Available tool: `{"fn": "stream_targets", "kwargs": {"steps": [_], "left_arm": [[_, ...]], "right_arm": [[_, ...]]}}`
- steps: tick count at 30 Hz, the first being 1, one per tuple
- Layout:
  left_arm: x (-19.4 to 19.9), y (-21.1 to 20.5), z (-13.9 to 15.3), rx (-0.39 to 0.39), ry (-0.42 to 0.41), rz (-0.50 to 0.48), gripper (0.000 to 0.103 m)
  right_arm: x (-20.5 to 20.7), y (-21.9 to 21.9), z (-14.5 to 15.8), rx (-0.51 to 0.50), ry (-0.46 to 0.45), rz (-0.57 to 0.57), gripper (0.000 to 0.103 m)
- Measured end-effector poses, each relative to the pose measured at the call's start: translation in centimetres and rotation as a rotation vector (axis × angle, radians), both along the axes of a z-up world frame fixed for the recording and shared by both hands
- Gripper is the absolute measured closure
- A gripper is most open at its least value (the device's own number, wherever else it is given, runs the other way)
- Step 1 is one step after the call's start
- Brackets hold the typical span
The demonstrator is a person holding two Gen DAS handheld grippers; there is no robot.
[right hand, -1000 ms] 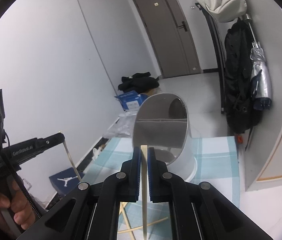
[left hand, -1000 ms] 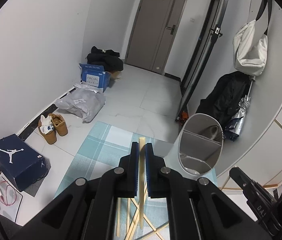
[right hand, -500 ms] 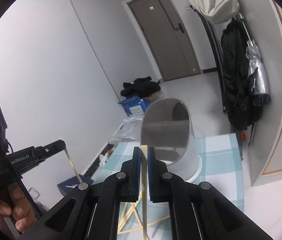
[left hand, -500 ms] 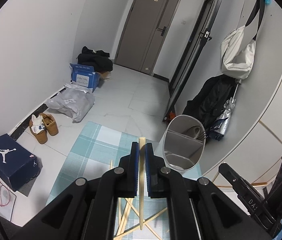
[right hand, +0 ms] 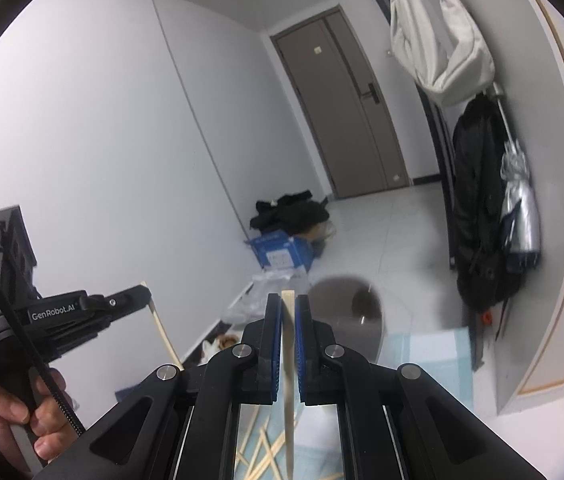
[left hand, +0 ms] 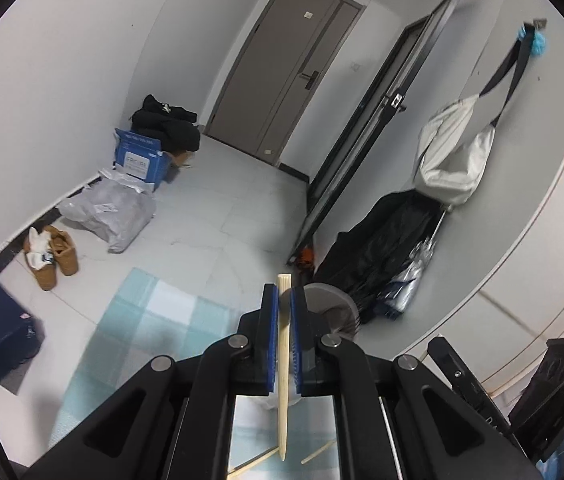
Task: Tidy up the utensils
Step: 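Raise both held chopsticks toward the holder opening, then lower the left gripper's chopstick into the holder and open it while the right gripper does too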
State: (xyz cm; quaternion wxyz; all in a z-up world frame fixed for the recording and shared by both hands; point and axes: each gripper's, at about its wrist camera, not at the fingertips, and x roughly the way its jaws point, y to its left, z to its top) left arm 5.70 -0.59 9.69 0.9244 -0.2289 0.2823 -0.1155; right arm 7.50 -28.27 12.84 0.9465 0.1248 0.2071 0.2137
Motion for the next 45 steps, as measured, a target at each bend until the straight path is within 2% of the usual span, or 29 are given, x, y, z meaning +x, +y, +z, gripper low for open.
{"fn": "stream_targets", "kwargs": {"steps": [7,12,19,25,30,35,45], "left_arm": [[2.8,-0.9,2.6,-0.020,-0.066,0.032,0.100],[5.0,-1.3,3.5,-0.028,-0.113,0.080,0.100],[7.6,-2.4,2.9,-0.014,-0.138,0.099,0.100],[9.4,-3.9,2.0,0.068,-0.165,0.057,0.100],[10.2,-4.6,0.8,0.134,-0.155,0.005,0.100],[10.8,-5.3,0.0,0.179,-0.151,-0.043,0.100],[10.3,-6.6,-0.7,0.253,-0.161,-0.157,0.100]], "right_arm": [[3.2,-1.0,4.7,0.005,-0.104,-0.022,0.097],[5.8,-1.3,5.8,0.010,-0.167,-0.059,0.097],[8.9,-1.7,4.7,0.054,-0.204,-0.122,0.097],[11.1,-2.3,4.0,0.064,-0.219,-0.125,0.097],[12.4,-2.4,2.6,0.050,-0.194,-0.094,0.097],[13.5,-2.9,1.4,0.099,-0.145,-0.047,0.097],[13.8,-1.3,-0.9,0.041,-0.091,0.062,0.097]]}}
